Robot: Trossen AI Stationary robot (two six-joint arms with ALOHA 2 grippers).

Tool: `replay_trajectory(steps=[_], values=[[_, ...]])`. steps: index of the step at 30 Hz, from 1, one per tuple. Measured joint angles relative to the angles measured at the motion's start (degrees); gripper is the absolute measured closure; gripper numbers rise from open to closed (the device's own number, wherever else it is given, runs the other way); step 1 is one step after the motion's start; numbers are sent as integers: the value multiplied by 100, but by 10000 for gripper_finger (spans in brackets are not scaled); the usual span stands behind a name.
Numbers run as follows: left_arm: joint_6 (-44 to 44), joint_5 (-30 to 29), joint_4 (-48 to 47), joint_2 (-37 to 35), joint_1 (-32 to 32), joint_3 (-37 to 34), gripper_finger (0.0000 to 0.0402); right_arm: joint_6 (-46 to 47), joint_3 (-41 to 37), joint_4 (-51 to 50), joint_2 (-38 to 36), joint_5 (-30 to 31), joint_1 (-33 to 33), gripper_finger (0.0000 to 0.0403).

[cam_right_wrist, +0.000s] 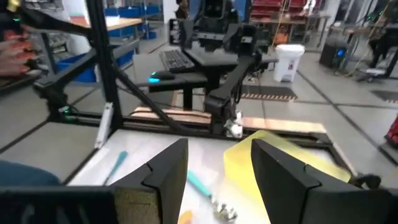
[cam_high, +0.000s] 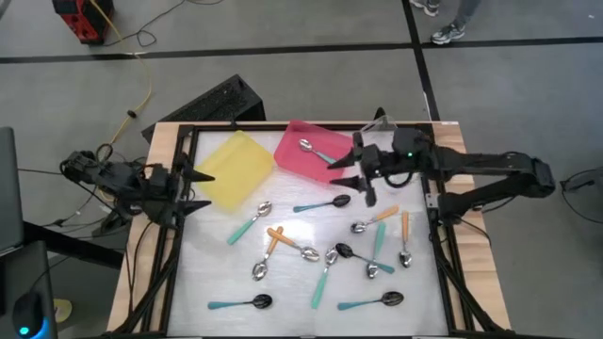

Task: Sort silverware by color (type)
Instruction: Put the blue spoon into the transparent bin

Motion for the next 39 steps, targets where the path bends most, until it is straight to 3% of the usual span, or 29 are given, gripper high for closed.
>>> replay_trajectory(steps=[8, 15, 18, 22, 24, 28, 30, 35, 39], values=[[-598, 71, -375, -703, 0, 2, 121, 590, -1, -1202, -854, 254, 601, 200], [-727, 5, -339, -688, 2, 2, 121, 792, -7, -1698, -1113, 2149, 2169, 200], [-731, 9, -366, -601, 2, 0, 121, 669, 1, -1407, -1032, 2805, 2756, 200], [-679, 100, -353, -521, 2, 1, 121, 390, -1, -1318, -936, 3700, 3211, 200], [-629, 109, -355, -494, 2, 0, 121, 311, -19, -1277, -848, 3859, 3216, 203], [-590, 59, -332, -496, 2, 0, 121, -103, -462, -232, -744, 3639, 3057, 212], [-554, 9, -325, -494, 2, 0, 121, -373, -747, 488, -732, 3267, 2825, 219], [-591, 3, -303, -495, 2, 0, 121, -327, -1305, 1874, -741, 1588, 2087, 236], [-670, -50, -305, -496, 2, 0, 121, -100, -1574, 2005, -736, 1260, 1710, 243]])
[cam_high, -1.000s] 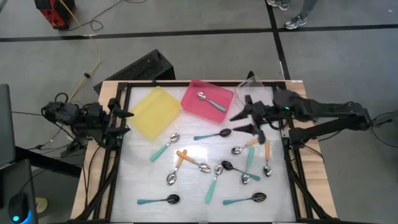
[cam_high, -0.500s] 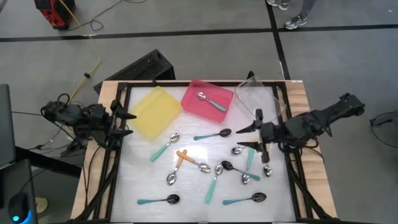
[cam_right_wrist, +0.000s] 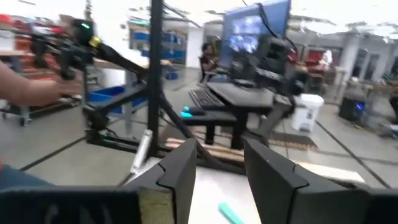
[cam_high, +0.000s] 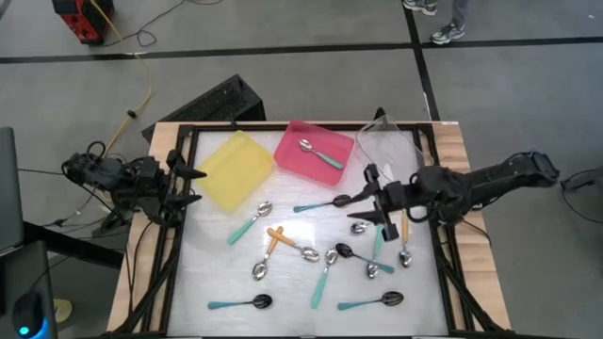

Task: Sort silverware by color (type)
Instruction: Put the blue spoon into the transparent bin

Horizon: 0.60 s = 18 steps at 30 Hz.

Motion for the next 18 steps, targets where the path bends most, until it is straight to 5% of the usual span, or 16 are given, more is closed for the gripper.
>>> replay_trajectory(steps=[18], values=[[242, -144, 592, -20, 0, -739, 121, 58, -878, 902, -12, 6, -506, 243]])
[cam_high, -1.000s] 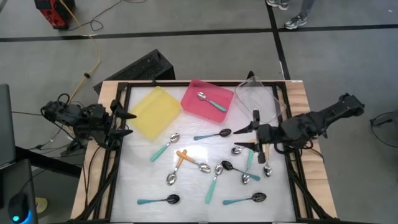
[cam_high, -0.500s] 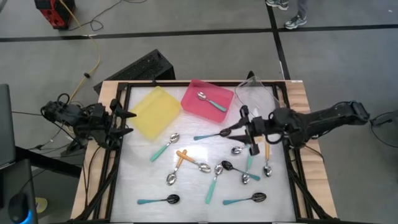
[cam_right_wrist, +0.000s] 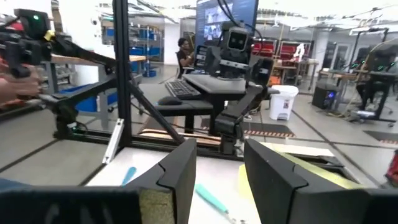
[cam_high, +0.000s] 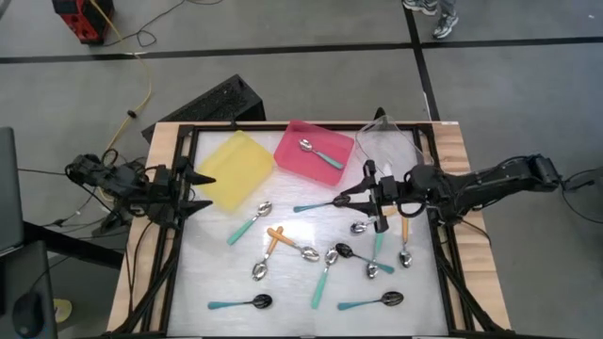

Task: Sort silverware by color (type)
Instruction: Put the blue spoon into the transparent bin

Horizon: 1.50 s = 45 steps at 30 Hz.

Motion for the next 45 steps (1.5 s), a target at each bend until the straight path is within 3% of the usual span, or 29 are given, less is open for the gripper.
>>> replay_trajectory(steps=[6, 10, 30, 41, 45], values=[[319, -134, 241, -2, 0, 0, 121, -40, -2, 135, -401, -6, -351, 244], [291, -1, 254, -2, -2, -2, 121, -42, -2, -9, -600, -314, -570, 244], [-234, -171, 103, 21, -2, 0, 121, 788, -2, -1093, -741, -273, -663, 242], [-34, -223, 90, 137, -2, 0, 121, 803, -2, -1241, -703, -271, -634, 176], [-17, -314, 97, 136, -2, -6, 121, 718, -4, -1280, -528, -271, -634, 169]])
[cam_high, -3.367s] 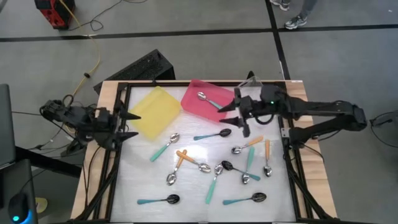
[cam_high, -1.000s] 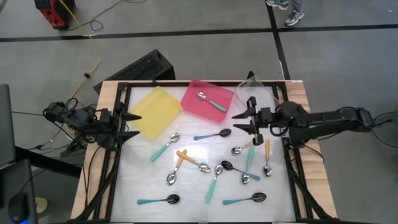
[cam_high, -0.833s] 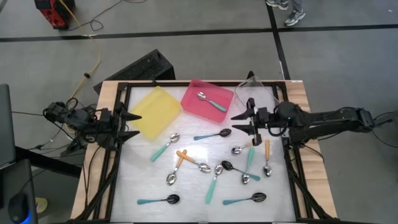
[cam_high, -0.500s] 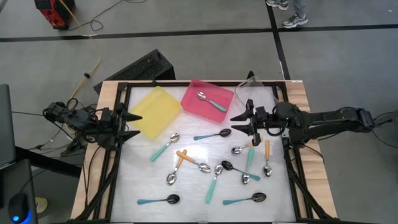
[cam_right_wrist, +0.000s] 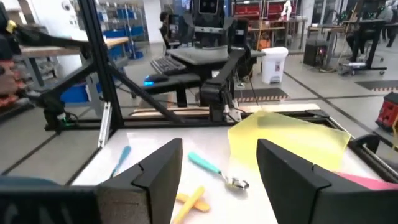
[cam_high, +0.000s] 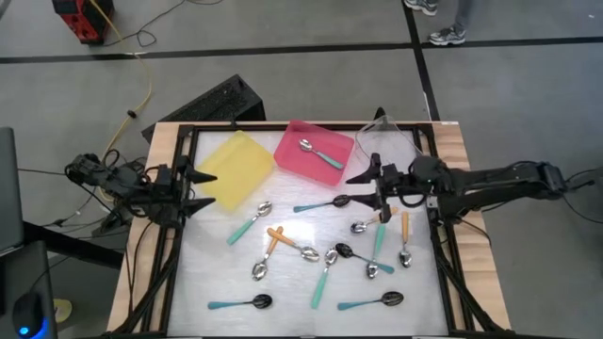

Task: Sort silverware by color (type)
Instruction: Put the blue spoon into the transparent bin

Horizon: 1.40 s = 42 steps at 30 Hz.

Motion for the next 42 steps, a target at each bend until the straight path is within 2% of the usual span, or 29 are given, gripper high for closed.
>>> replay_trajectory(steps=[13, 20, 29, 36, 39, 42], values=[[46, -136, 567, -10, 0, -517, 121, 11, 4, 371, 916, 163, -24, 168], [-190, -121, 579, -11, 0, -529, 121, 22, 4, 891, 1093, 162, -20, 168], [-712, 156, 598, 45, 0, -475, 121, 303, 4, 946, 1080, 164, -18, 168], [-1043, -172, 444, 574, 15, -475, 121, 287, 4, 504, 1092, 1186, -65, 168], [-1076, -693, 423, 845, 15, -475, 121, 247, 4, 458, 1093, 1722, -108, 168], [-1065, -1577, 577, 986, 13, -475, 121, 131, 4, 582, 1065, 2444, -131, 168]])
